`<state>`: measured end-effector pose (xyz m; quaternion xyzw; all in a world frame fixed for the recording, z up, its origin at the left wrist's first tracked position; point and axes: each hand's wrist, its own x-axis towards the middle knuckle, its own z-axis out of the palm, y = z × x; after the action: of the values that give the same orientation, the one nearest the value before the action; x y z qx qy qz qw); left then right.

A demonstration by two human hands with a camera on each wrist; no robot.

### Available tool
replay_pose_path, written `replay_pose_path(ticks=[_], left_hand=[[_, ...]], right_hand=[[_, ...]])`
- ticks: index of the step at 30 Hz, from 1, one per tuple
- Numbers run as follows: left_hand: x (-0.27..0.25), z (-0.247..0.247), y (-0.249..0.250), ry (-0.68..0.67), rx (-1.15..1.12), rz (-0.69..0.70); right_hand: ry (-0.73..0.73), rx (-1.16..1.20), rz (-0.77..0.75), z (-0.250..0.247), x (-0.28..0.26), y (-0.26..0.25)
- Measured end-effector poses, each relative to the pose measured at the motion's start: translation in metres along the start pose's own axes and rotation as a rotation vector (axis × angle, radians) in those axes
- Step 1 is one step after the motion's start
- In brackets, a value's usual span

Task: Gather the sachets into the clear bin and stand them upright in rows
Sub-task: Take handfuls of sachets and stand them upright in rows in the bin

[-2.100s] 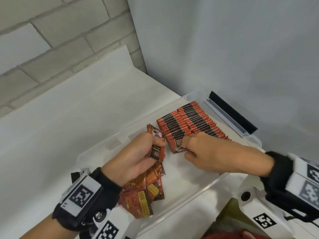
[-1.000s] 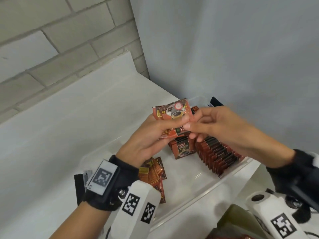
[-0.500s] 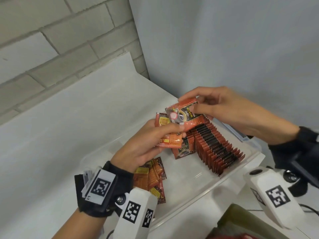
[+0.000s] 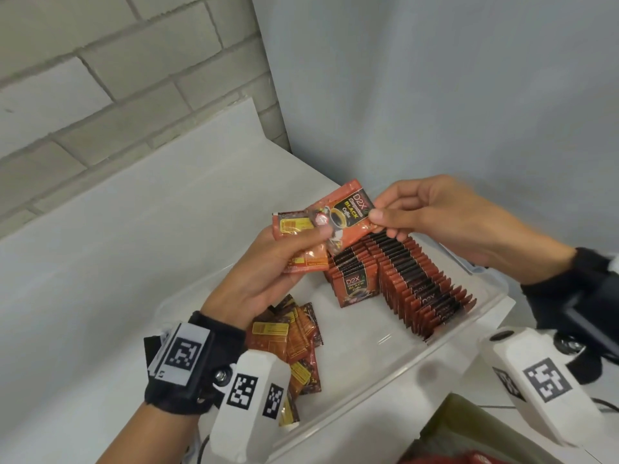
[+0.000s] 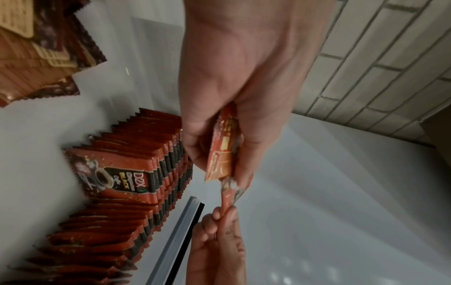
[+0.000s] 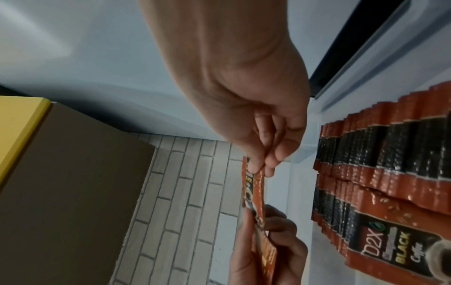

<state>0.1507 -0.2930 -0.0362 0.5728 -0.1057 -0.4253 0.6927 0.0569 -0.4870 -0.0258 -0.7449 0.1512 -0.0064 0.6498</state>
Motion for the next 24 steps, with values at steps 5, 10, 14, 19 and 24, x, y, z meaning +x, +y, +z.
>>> replay_pose_path(ticks=[5,10,14,19,24], left_hand=[[0.007,-0.010,0.001,0.145,-0.213,0.026],[0.006,-0.006,-0.001,0.140,-0.213,0.047],[0.006,-0.007,-0.002,0.163,-0.219,0.039],[0.007,-0.007,-0.003,0.157,-0.215,0.040],[0.007,-0.007,-0.005,0.161,-0.193,0.038]], right_hand=[[-0.041,-0.290,-0.068,-0.004,-0.003,0.004],[-0.098,-0.680,-0.192,0.018,-0.009,0.016],[-0.107,-0.827,-0.229,0.026,-0.009,0.021],[-0.120,-0.872,-0.266,0.028,-0.008,0.023],[-0.131,-0.868,-0.287,0.029,-0.007,0.027]])
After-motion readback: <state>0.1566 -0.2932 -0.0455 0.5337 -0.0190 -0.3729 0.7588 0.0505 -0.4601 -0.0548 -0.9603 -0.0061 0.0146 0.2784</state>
